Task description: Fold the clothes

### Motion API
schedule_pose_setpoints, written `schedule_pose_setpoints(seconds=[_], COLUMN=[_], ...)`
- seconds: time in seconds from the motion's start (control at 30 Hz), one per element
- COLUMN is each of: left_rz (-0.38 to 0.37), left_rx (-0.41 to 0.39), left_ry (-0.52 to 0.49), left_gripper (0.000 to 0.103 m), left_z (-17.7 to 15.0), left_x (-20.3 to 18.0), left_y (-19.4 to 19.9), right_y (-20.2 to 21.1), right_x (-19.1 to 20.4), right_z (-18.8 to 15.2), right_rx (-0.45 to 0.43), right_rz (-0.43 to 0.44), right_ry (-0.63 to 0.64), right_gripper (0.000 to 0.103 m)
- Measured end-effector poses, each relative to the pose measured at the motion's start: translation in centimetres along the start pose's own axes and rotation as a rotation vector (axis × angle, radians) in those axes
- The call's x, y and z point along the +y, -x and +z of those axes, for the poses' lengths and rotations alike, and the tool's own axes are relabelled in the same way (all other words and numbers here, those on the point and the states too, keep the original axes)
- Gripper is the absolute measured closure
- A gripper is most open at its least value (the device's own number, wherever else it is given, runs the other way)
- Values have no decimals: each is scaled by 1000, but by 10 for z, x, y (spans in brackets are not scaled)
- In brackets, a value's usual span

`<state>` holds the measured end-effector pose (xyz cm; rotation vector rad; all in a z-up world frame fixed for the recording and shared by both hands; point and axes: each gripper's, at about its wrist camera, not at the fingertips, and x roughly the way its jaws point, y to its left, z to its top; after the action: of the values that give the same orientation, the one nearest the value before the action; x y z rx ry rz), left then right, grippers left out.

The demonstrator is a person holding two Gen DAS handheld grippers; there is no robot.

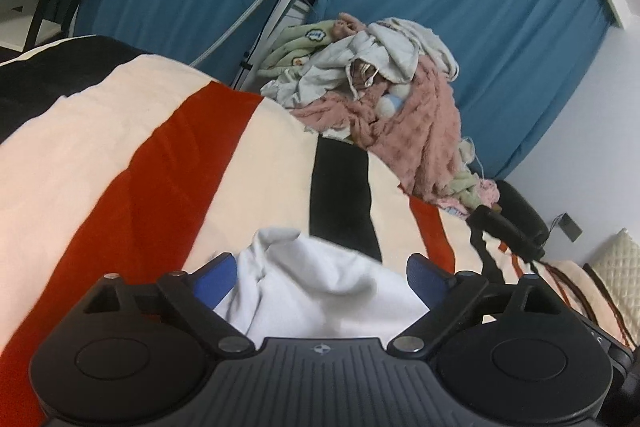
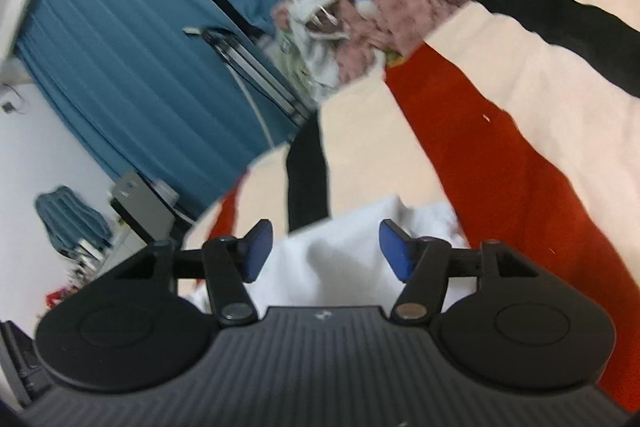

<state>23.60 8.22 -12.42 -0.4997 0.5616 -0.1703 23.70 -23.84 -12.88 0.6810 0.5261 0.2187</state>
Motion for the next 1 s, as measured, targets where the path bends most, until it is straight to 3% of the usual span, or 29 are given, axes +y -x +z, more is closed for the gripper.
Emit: schedule_pose_setpoints(seconds=[0.07, 0.27, 0.53, 0.8, 0.93, 0.97, 1.0], left_rz=[17, 106, 206, 174, 146, 131, 116], left_rx=[21, 78, 94, 74, 65, 71, 78], left_ry=[-20, -84, -193, -257, -273, -275, -271], left_gripper=[16, 34, 30, 27, 24, 24, 23], left_z=[-3, -14, -28, -32, -38, -41, -43], left_x=[1, 5, 0, -22, -35, -37, -39], left_y=[0, -22, -42, -9, 27, 38, 48], right_y=[-1, -17, -28, -12, 27, 37, 47], right_x=[-1, -14, -3, 11, 26, 29, 31], right_z=[-4, -20, -42, -44, -43, -43, -42], right_rx=[20, 96, 107, 66, 28, 19, 15], right_rz=[-39, -133, -228, -264, -204, -189, -176], right_ry=[35, 84, 259, 322, 337, 339, 326], right_gripper=[52, 54, 60, 58, 58, 54, 42])
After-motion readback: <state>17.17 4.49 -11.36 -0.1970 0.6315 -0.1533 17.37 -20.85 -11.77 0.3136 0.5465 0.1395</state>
